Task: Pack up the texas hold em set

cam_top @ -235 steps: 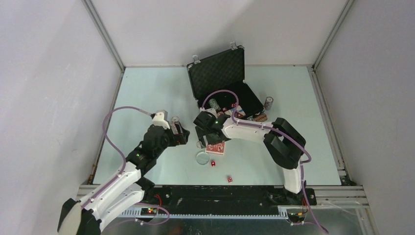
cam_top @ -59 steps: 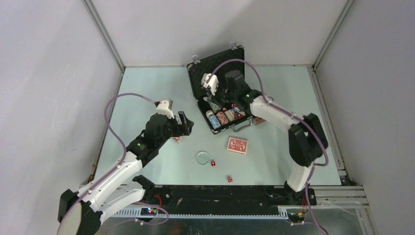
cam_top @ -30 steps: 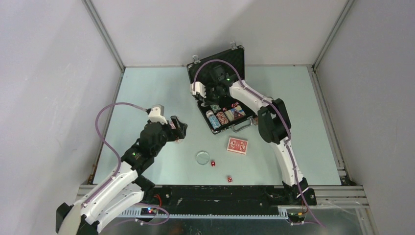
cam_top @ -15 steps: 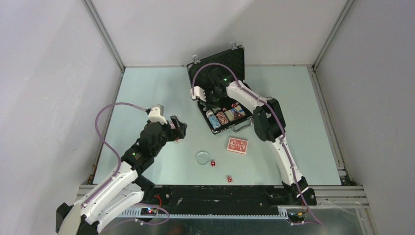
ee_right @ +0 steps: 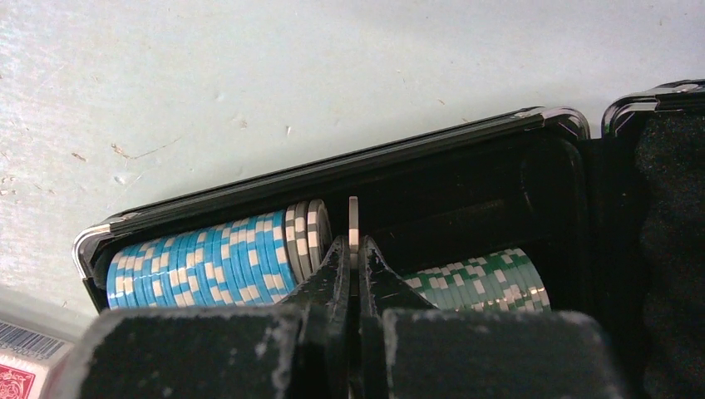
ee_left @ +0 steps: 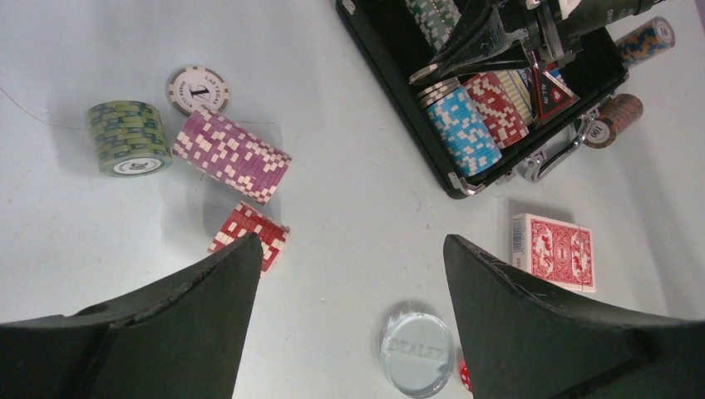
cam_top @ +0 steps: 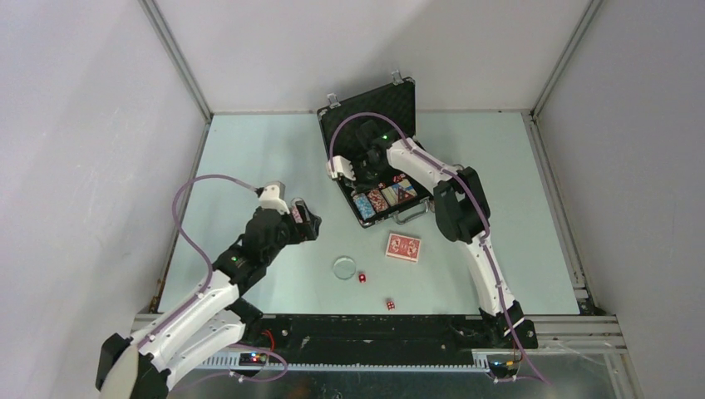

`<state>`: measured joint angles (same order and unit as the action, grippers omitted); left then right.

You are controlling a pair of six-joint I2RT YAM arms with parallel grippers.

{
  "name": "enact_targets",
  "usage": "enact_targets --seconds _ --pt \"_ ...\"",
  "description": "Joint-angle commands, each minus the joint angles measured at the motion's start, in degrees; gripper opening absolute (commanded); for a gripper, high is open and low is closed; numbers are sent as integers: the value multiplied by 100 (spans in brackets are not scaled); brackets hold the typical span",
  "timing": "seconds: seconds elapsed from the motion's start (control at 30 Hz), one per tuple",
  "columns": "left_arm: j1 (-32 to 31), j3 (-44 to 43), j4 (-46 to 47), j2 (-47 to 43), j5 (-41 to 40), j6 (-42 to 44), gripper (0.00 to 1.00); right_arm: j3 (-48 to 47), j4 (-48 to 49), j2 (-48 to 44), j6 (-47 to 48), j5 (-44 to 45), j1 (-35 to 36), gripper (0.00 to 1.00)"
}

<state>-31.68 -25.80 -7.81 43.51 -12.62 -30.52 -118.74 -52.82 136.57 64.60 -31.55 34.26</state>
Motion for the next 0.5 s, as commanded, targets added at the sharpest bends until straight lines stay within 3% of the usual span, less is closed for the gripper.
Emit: enact_targets --seconds 0.0,0.1,0.27,0.47 --pt "40 -72 250 24 140 -47 87 83 -287 -355 84 42 71 5" --pt "39 -70 238 26 159 -35 87 52 -358 -376 123 32 72 16" --pt "42 -87 227 95 187 -24 87 -16 -426 -422 160 15 79 23" --pt "39 -116 239 192 271 -15 87 -50 -528 -481 245 30 77 22"
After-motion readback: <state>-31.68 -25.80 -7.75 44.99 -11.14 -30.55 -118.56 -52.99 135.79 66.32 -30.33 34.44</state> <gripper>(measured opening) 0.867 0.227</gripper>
